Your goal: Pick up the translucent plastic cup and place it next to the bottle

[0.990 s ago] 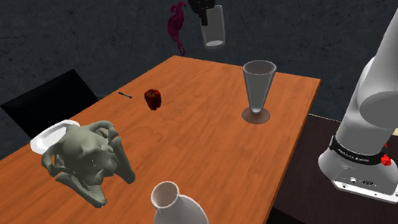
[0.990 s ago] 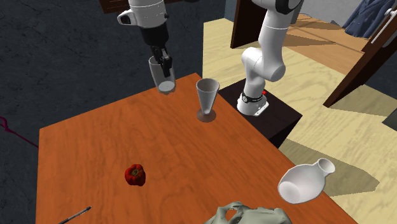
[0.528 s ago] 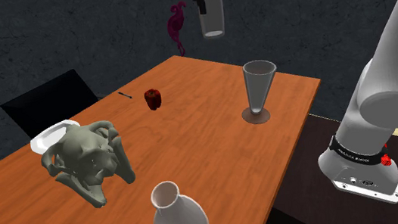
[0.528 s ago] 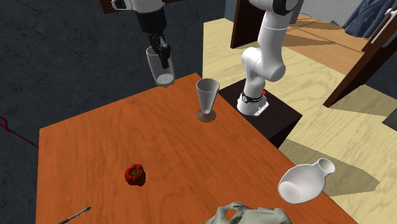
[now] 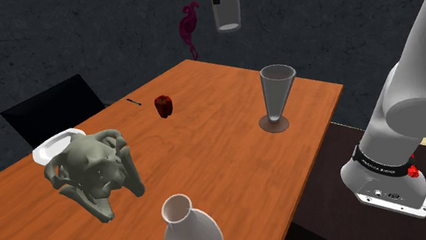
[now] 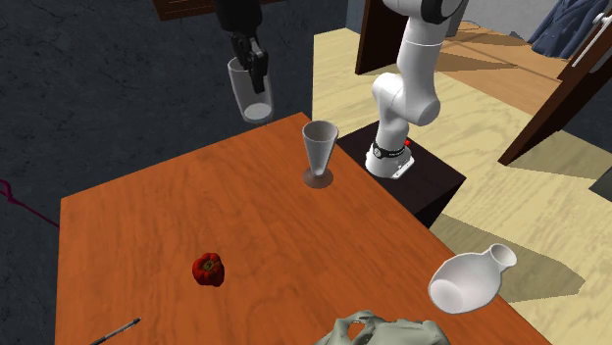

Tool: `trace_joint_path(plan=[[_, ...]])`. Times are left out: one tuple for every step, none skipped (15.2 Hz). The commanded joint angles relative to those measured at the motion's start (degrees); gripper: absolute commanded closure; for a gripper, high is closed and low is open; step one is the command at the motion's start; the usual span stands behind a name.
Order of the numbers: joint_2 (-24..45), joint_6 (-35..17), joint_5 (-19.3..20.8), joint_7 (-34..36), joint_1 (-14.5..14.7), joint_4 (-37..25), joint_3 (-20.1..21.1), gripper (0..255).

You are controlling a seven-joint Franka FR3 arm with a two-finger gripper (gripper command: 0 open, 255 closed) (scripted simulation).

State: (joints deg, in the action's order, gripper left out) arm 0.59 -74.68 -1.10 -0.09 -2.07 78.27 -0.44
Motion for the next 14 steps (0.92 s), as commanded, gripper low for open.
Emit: trace_joint_path(plan=[[-2.6,-0.2,-0.2,2.1,1.0,2.8,1.0,255],[-4.1,-0.5,-0.3,3.3,1.6,4.5,1.6,255],[-5.4,-0.8,-0.5,4.5,2.1,6.1,2.3,255],[-6.8,-1.0,-0.7,5.7,2.7,7.7,2.9,255],[-8.0,-1.2,-0.9,6.9,3.2,9.1,3.5,255],[-9.2,-1.4,-1.1,8.1,3.7,10.4,4.2,255],[-10.4,-1.5,-1.4,9.3,4.2,11.6,4.9,255],[-11.4,-1.6,-1.7,10.6,4.7,12.7,5.6,255],[-12.5,-1.7,-2.1,11.8,5.2,13.8,6.4,255],[-13.4,-1.8,-2.4,13.1,5.7,14.8,7.1,255],[-14.3,-1.8,-2.8,14.3,6.2,15.7,7.9,255],[-15.2,-1.9,-3.2,15.6,6.7,16.5,8.6,255],[-16.0,-1.9,-3.6,16.9,7.2,17.3,9.4,255],[-16.7,-2.0,-4.0,18.2,7.7,17.9,10.2,255]])
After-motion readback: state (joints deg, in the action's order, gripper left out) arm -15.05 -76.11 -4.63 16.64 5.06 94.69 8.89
